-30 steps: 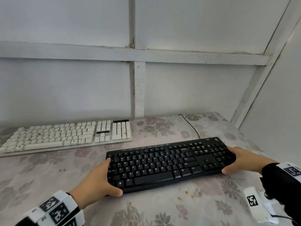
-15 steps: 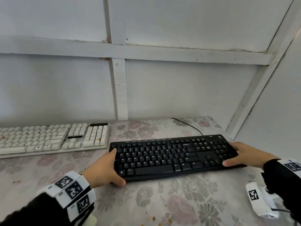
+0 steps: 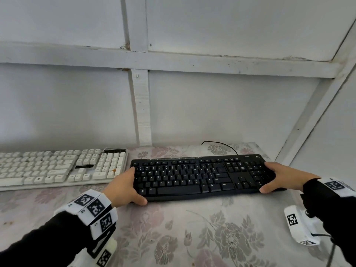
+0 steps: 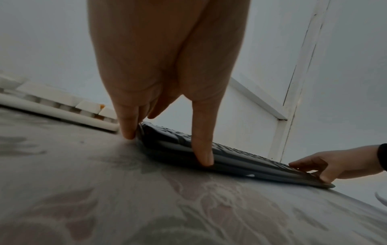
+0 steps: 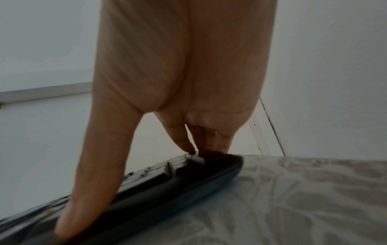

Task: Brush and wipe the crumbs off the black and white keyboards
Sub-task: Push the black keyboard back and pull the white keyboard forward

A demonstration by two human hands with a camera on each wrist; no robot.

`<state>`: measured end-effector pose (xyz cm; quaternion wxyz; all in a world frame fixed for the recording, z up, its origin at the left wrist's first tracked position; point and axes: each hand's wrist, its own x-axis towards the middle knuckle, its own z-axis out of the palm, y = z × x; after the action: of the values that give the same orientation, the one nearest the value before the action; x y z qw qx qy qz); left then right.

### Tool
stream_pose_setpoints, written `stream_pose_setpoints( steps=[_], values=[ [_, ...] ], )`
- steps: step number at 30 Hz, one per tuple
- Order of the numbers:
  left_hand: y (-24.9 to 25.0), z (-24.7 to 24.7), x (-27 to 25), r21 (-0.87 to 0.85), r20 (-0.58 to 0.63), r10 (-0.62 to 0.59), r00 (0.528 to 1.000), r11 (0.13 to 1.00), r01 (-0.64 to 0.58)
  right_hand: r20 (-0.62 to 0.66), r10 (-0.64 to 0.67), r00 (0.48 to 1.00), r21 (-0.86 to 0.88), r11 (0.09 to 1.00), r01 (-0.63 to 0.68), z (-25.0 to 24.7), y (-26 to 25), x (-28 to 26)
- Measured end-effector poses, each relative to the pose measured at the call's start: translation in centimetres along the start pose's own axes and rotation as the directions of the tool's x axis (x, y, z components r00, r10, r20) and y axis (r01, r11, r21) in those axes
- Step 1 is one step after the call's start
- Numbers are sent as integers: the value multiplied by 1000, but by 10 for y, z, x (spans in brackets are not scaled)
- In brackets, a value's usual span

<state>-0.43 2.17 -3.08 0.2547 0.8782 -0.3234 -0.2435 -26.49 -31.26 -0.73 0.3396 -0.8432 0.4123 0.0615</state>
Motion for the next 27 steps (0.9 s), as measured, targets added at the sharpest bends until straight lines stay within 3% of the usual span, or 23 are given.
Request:
stream_pose_setpoints(
  steps=[11, 16, 23, 27],
  values=[
    [5, -3, 26, -7, -46, -81, 996, 997, 81, -121, -29, 992, -104, 994, 17, -3, -10, 22],
    [8, -4, 30, 10, -38, -92, 995, 996, 93, -109, -43, 993, -119, 992, 30, -4, -8, 32],
    [9, -3, 31, 48, -93, -108, 990, 992, 113, -150, 33, 988, -142, 988, -55, 1, -18, 30],
    [4, -4, 29, 73, -64, -114, 991, 990, 118, -171, 49, 984, -145, 987, -74, 5, -18, 32]
  ],
)
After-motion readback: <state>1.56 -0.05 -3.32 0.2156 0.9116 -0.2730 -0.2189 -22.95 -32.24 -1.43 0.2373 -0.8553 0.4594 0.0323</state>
